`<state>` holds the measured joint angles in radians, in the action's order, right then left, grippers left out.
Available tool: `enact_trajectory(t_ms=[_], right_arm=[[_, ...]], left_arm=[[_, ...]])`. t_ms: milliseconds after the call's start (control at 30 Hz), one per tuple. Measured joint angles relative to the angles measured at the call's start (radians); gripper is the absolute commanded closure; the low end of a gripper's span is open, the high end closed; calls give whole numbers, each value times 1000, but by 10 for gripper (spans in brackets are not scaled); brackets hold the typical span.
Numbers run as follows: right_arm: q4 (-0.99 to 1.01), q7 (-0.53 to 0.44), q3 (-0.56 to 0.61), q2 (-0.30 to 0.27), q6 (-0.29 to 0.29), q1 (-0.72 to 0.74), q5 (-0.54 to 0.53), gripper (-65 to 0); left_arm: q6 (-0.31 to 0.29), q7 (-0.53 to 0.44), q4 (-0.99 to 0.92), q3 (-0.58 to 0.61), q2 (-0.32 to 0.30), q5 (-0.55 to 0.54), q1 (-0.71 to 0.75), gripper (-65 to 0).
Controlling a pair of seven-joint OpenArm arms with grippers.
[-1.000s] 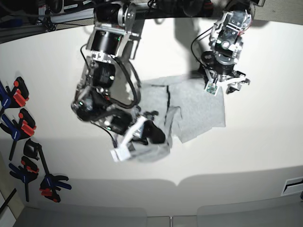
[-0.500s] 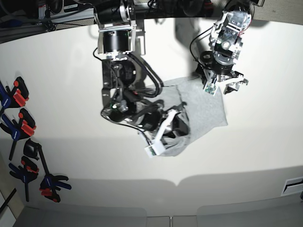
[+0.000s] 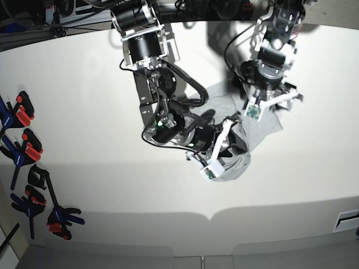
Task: Fold the T-shirt properly
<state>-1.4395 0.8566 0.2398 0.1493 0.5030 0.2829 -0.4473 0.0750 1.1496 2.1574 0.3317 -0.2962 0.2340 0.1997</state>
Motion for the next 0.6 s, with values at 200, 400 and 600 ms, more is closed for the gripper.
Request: enact_trajectory(t_ms=[200, 400, 600], right_arm=[[0, 8, 0, 0, -6, 0, 1, 0], [0, 24, 0, 0, -6, 0, -5, 0], [1, 87, 25, -3, 5, 2, -86, -87]], left_arm=[[52, 31, 60, 0, 2, 233, 71, -428], [187, 64, 60, -155, 0, 524, 127, -427], [214, 48, 60, -377, 0, 517, 124, -427]])
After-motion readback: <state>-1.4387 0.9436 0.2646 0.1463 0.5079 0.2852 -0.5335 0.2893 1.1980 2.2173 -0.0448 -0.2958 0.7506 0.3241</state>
